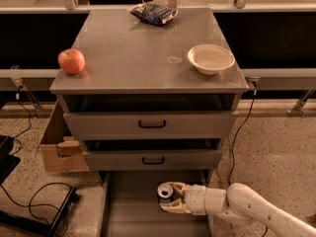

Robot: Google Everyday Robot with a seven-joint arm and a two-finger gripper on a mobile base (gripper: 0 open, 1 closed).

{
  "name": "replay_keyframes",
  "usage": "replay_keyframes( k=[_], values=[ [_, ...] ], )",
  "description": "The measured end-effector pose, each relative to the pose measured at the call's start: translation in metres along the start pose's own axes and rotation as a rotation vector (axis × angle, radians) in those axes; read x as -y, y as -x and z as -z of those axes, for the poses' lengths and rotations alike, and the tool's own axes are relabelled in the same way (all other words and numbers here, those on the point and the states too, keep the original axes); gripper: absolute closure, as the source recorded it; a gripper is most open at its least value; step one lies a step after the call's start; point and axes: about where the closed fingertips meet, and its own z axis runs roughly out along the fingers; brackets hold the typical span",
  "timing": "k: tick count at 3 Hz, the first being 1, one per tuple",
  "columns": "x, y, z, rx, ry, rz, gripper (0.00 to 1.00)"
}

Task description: Place pepsi can into bottom drawer

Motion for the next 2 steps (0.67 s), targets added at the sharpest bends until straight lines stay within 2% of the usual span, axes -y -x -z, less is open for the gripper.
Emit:
replay_keyframes(
  k=[1,2],
  values=[
    [0.004,-0.004,-0.007,0.017,-0.006,-0.013,1.0],
    [0.015,-0.027,-0.031,0.037,0.021,-0.029,1.0]
  ],
)
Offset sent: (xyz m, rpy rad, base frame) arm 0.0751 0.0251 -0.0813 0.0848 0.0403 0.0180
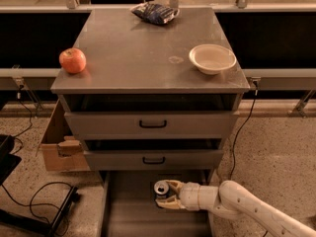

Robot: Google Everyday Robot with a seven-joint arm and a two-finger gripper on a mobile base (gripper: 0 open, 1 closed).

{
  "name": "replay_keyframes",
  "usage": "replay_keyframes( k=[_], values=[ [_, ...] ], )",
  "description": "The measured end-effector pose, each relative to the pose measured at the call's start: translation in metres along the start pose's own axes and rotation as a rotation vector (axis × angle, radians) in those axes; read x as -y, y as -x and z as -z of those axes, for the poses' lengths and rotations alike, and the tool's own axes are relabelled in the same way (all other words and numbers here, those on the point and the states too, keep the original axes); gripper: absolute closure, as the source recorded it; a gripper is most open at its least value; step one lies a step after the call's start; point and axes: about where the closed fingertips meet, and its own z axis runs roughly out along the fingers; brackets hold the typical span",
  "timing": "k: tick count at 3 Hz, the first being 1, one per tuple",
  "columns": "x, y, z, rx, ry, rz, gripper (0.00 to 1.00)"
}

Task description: Place pepsi can into bottom drawer

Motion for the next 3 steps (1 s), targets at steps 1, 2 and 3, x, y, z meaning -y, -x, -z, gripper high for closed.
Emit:
replay_keyframes(
  k=[1,2,3],
  values=[
    [0.023,-0.034,-0.033,0.031,0.025,-0.005,1.0],
    [0.04,-0.071,-0.065,0.031,0.044,-0.002,1.0],
    [0.045,-0.108,-0.093,0.014,0.069,0.006,1.0]
  ],
)
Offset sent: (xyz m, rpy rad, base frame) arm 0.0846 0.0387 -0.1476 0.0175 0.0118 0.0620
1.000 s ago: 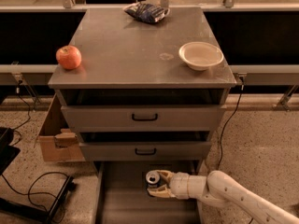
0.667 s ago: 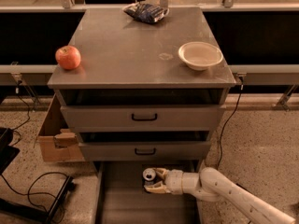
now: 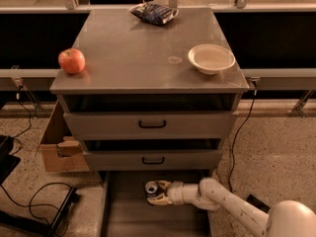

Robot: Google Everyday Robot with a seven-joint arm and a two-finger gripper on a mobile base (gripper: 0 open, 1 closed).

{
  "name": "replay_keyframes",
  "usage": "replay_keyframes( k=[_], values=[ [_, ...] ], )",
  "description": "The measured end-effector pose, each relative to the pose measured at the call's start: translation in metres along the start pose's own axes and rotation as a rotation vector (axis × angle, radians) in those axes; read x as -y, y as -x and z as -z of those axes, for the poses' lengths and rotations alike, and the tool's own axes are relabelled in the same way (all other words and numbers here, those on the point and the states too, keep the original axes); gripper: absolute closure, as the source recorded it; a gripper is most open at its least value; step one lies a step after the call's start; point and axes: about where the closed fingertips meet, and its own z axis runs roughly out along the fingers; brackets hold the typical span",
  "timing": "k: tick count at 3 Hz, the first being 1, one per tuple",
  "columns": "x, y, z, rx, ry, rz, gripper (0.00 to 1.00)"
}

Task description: Place pepsi can into bottom drawer

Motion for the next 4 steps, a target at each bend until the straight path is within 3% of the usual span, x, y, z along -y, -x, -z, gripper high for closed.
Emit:
replay_keyframes(
  k=[2,3,4],
  values=[
    [-0.014,-0.059,-0.055,0.021,0.038,-0.018,1.0],
    [-0.015,-0.066,-0.058,0.021,0.034,-0.026,1.0],
    [-0.017,-0.065,-0.06,0.023,0.038,-0.027,0.82]
  ],
)
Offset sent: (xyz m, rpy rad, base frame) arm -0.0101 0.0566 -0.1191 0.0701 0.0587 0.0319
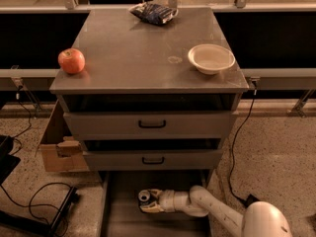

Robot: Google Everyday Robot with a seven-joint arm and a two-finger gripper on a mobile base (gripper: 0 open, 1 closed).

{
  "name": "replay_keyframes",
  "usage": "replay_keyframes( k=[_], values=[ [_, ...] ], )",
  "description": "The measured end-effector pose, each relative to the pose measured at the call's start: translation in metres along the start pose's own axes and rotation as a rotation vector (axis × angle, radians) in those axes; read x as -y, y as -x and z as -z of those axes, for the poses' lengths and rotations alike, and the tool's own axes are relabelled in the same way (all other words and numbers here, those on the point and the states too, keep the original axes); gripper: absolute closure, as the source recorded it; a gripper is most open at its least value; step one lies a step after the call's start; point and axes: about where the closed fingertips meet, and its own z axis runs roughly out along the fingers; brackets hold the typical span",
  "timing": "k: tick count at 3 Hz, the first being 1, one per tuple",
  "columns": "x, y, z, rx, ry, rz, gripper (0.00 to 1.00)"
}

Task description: Place pepsi can into bottom drawer

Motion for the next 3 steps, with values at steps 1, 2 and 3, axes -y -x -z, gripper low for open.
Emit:
replay_keyframes(
  k=[1,2,3],
  values=[
    [-0.0015,0.0005,-0.0022,0.002,0.004,-0.001,0.59],
    [-0.003,0.0009,-0.0044,0.004,0.007,-0.002,0.35],
    [-0.0045,0.0014,-0.0066,0.005,0.011,-0.002,0.12]
  ],
)
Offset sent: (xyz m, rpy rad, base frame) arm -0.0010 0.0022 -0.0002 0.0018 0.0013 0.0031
